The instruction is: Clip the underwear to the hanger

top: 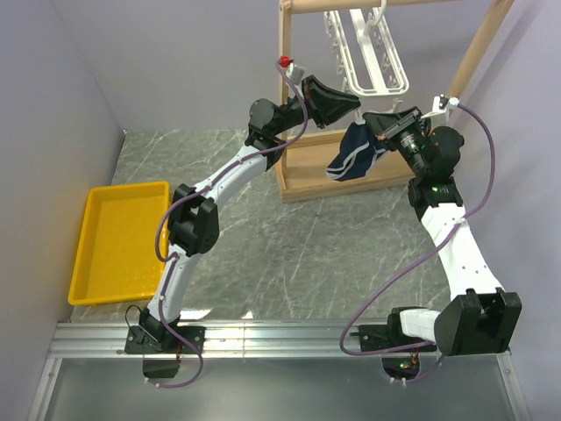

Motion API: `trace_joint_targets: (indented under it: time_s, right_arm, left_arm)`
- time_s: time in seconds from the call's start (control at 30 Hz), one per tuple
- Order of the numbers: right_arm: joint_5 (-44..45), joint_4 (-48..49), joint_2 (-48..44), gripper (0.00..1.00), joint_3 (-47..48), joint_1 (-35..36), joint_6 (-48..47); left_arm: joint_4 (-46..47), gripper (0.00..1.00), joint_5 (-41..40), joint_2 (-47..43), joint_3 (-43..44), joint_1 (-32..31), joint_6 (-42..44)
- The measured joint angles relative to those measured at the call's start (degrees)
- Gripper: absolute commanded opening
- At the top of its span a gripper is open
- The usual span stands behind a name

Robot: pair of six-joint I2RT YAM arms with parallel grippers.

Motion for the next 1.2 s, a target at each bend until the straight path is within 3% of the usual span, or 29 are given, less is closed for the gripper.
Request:
trace_joint_targets:
  time_s: [1.2]
  right_arm:
    - [-0.2, -0.9, 1.1, 0.00, 1.0, 0.0, 6.1]
  left_arm:
    - [2.4, 0.00, 0.3, 0.6, 0.0, 0.0, 0.0]
